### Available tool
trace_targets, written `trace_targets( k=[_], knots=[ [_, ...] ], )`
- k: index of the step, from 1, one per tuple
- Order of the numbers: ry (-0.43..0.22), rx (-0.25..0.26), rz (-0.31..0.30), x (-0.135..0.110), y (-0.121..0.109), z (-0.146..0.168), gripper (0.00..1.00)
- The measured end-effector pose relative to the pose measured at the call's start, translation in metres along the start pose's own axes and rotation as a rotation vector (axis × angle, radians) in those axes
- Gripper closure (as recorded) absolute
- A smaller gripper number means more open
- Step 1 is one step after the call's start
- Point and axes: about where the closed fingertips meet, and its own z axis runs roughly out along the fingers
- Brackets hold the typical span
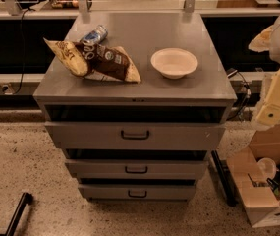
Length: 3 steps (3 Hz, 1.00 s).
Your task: Open top drawer
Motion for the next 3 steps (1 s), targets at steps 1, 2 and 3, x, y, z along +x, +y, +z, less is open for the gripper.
trace_targets(
  k=[1, 2, 3],
  knots=[
    [-0.008, 0.005, -0.007, -0.001, -0.001, -0.005, 0.0],
    [-0.021, 0.019, -0.02, -0.011, 0.008, 0.015, 0.0],
    [-0.06, 0.067, -0.111, -0.04, 0.053, 0.072, 0.0]
  ],
)
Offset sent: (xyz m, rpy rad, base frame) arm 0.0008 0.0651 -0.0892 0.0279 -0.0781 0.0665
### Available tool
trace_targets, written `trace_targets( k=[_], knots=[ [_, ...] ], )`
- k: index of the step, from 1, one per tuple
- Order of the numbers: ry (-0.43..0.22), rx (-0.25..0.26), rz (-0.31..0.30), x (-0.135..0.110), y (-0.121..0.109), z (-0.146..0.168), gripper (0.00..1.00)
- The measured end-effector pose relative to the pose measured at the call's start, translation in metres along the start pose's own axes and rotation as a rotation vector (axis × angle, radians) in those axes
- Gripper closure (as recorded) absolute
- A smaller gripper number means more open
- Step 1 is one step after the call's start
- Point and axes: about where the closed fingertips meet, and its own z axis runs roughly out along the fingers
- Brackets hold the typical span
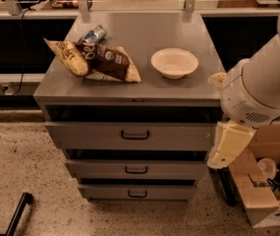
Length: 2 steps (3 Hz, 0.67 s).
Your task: Open top drawer
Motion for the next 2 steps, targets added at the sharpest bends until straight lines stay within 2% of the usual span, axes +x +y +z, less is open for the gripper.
trace_targets(
  k=[1, 2],
  knots=[
    [0.0, 0.0, 0.0, 0.0, 0.0, 0.0, 0.0],
    [-0.034, 0.006, -0.001, 0.006, 0.001, 0.027, 0.0]
  ],
)
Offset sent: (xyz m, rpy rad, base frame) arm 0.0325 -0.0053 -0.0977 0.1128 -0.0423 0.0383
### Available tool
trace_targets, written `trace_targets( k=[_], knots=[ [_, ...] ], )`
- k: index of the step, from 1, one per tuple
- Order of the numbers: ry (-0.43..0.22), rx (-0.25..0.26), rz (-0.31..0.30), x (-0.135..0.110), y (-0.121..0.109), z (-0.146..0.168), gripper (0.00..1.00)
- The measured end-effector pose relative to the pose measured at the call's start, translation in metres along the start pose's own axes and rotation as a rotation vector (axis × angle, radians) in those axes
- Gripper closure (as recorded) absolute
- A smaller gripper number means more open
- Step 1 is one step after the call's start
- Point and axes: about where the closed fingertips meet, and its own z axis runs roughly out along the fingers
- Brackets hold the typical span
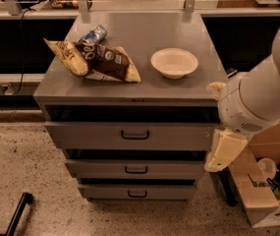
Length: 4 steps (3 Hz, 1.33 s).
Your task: Open top drawer
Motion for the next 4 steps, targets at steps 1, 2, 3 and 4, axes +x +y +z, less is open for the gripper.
trace_targets(
  k=[1, 2, 3, 4],
  knots=[
    [-0.013, 0.007, -0.003, 0.023, 0.011, 0.062, 0.0],
    [-0.01, 0.026, -0.012, 0.042, 0.015, 0.111, 0.0],
    [0.004, 0.041, -0.044, 0.048, 0.011, 0.142, 0.0],
    [0.005, 0.051, -0.081, 0.045, 0.002, 0.165, 0.0]
  ],
)
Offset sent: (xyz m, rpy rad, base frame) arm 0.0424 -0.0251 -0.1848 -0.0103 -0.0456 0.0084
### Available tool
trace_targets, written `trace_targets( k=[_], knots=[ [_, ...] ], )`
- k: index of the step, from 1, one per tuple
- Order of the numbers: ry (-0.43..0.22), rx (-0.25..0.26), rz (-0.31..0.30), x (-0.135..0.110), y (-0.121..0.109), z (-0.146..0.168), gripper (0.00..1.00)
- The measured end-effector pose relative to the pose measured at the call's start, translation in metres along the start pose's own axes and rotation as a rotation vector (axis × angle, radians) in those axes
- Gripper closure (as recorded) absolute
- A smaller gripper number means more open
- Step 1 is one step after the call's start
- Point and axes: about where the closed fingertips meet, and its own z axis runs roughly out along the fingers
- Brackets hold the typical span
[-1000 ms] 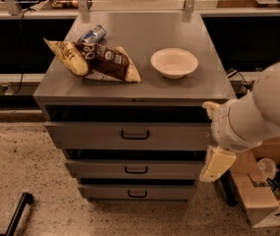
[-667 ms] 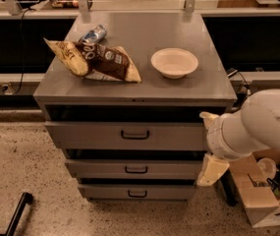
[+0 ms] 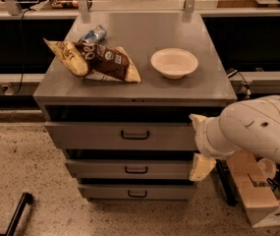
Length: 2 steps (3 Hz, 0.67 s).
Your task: Open top drawer
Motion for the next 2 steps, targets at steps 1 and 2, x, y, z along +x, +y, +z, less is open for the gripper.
trace_targets(
  k=[1, 2],
  knots=[
    [-0.001, 0.01, -0.006, -0.001, -0.01, 0.023, 0.0],
    [-0.006, 0.013, -0.004, 0.002, -0.02, 0.046, 0.0]
  ],
)
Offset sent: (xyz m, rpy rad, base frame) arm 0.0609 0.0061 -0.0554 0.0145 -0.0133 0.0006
